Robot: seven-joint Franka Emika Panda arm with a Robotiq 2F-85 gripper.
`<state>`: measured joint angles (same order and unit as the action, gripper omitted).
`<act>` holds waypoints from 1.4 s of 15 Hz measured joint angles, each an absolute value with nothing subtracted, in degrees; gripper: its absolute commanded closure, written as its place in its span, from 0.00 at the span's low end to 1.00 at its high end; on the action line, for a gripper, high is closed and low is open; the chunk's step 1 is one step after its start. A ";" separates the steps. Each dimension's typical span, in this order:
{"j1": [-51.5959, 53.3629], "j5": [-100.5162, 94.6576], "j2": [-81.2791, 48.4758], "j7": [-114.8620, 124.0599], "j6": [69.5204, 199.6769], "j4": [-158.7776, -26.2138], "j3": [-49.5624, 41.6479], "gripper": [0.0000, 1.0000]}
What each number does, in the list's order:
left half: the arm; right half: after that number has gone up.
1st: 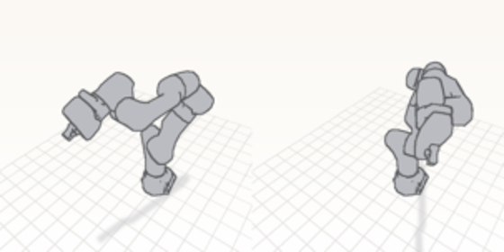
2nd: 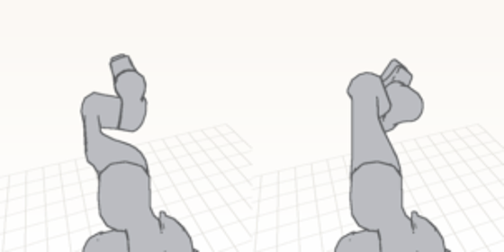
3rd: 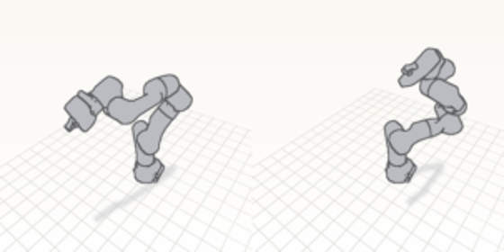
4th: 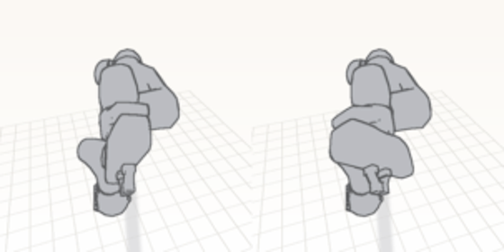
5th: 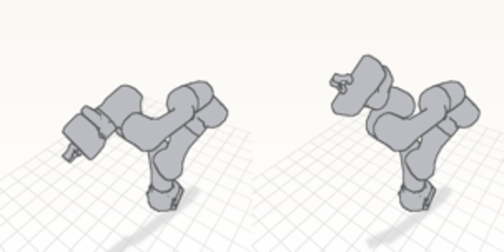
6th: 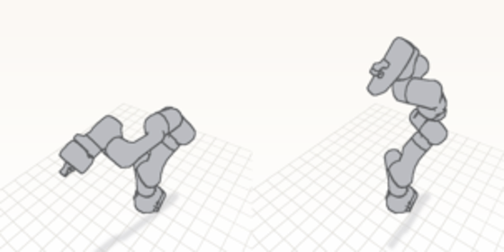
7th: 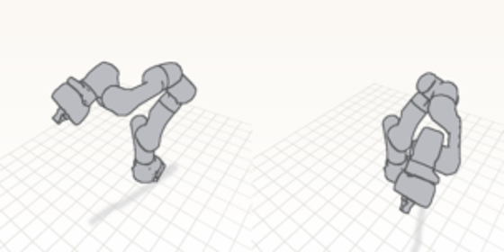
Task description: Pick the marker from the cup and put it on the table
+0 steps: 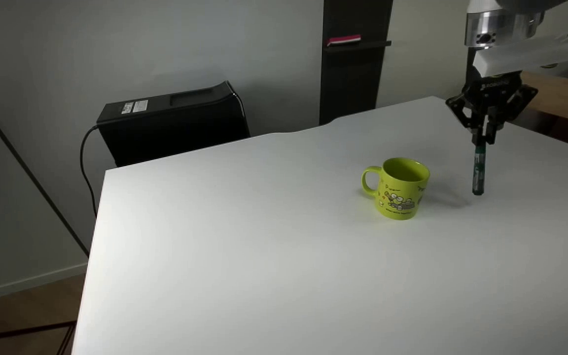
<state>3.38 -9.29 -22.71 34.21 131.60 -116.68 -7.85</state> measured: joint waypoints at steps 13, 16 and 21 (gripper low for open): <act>0.91 -6.15 -31.64 31.74 128.70 -110.51 -10.95 0.95; 2.68 -9.71 -32.98 34.31 129.89 -110.12 -12.40 0.95; 6.94 -17.44 -34.66 40.86 133.02 -110.12 -15.23 0.95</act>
<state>6.94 -17.44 -34.66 40.86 133.02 -110.12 -15.23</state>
